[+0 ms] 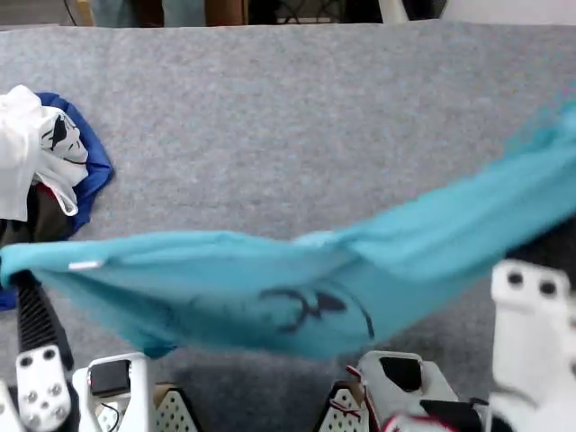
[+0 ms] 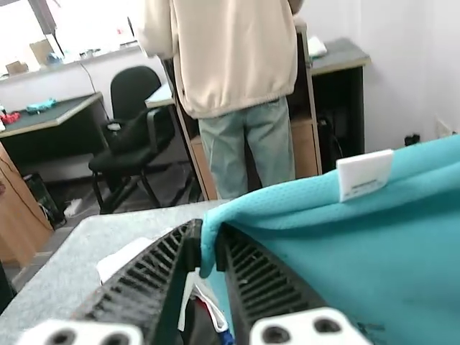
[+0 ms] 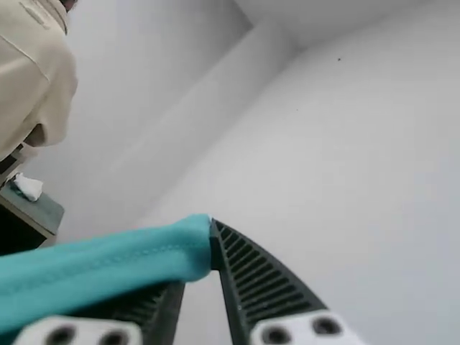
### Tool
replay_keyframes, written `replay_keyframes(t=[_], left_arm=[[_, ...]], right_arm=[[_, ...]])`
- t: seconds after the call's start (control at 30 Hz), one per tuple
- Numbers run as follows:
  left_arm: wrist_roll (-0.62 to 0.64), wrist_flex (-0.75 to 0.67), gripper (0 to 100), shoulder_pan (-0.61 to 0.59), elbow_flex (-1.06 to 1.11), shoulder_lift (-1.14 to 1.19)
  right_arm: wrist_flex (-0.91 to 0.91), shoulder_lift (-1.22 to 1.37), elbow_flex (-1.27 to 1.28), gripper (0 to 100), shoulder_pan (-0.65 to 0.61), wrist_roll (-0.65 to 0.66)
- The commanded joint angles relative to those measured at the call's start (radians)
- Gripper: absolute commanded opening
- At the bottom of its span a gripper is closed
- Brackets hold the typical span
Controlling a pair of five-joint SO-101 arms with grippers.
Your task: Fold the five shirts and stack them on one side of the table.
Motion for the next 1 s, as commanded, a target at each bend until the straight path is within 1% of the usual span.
replay_keyframes(t=[0.0, 0.1, 0.17, 0.3, 0.33, 0.4, 0.53, 0.6, 0.67, 0.77, 0.87, 0.97], left_arm=[[-0.005, 0.011, 3, -0.005, 0.033, -0.005], [-0.003, 0.008, 3, 0.001, 0.14, -0.002], [-0.003, -0.032, 3, 0.001, 0.255, -0.003], [-0.008, -0.242, 3, 0.002, 0.504, -0.009], [-0.008, -0.305, 3, 0.001, 0.564, -0.002], [-0.005, -0.476, 3, 0.001, 0.714, 0.008], [-0.005, -0.898, 3, -0.004, 0.984, 0.072], [-0.003, -1.097, 3, -0.004, 1.061, 0.132], [-0.003, -1.255, 3, -0.004, 1.076, 0.21], [-0.003, -1.412, 3, 0.001, 1.038, 0.361], [-0.003, -1.459, 3, 0.001, 0.929, 0.526], [-0.003, -1.461, 3, 0.001, 0.791, 0.687]], right_arm=[[0.023, 0.01, 0.021, 1.3, 0.014, 0.006], [0.018, 0.01, 0.119, 1.3, 0.012, 0.003], [0.008, 0.01, 0.211, 1.3, 0.008, 0.002], [-0.084, 0.012, 0.466, 1.3, 0.008, 0.0], [-0.124, 0.012, 0.541, 1.3, 0.008, 0.0], [-0.222, 0.01, 0.694, 1.3, 0.008, 0.002], [-0.511, 0.013, 1.006, 1.3, 0.008, 0.003], [-0.681, 0.015, 1.153, 1.3, 0.006, 0.003], [-0.845, 0.03, 1.271, 1.3, -0.012, 0.005], [-1.036, 0.096, 1.354, 1.3, -0.026, 0.005], [-1.151, 0.216, 1.336, 1.3, -0.028, 0.005], [-1.166, 0.374, 1.23, 1.3, -0.032, -0.002]])
